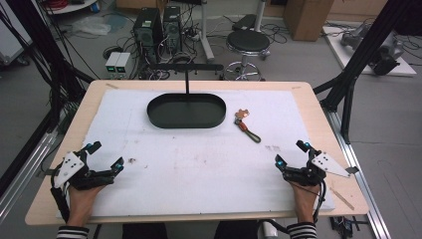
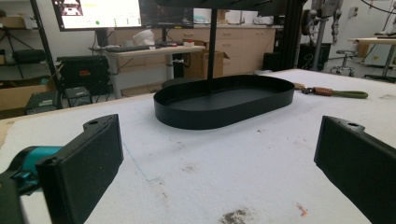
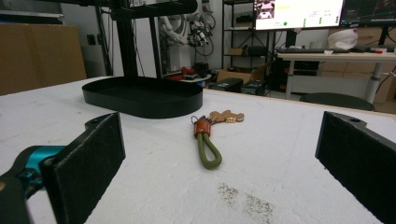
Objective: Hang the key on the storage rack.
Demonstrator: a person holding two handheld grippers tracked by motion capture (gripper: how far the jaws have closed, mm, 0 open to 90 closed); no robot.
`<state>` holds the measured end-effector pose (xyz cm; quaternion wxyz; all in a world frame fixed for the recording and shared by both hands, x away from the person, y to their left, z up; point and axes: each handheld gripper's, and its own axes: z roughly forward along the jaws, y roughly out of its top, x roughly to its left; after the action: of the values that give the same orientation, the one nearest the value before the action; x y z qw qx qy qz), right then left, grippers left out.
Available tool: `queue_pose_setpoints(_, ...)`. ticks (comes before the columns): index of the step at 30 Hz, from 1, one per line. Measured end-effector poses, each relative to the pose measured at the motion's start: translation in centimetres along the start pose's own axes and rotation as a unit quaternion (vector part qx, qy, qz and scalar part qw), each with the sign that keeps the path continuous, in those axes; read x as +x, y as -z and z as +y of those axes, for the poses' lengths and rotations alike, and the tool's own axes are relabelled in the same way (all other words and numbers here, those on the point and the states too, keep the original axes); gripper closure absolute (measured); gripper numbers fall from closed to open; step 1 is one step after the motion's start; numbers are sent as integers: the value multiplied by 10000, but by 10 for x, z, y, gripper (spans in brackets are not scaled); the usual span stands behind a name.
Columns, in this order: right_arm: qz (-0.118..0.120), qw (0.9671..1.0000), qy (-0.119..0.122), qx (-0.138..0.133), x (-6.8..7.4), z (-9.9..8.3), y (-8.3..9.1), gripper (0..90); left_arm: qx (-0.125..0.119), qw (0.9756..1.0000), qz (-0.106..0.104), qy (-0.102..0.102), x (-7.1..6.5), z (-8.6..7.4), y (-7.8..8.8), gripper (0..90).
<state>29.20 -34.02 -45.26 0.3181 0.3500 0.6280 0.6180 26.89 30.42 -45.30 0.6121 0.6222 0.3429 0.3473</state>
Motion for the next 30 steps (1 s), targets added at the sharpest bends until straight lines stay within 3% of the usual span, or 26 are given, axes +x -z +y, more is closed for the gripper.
queue_pose_setpoints(13, 15, 10000, 18, 67, 1, 1, -1, 4, -57, 10000, -30, 72, 2, 0, 1, 17)
queue_pose_setpoints(20, 63, 9992, 87, 396, 2, 7, -8, 4, -63, 9999, -36, 83, 2, 0, 1, 17)
queue_pose_setpoints(30, 192, 9960, 143, 865, -11, 48, -26, 4, 0, 9999, -23, 140, 3, 0, 0, 17)
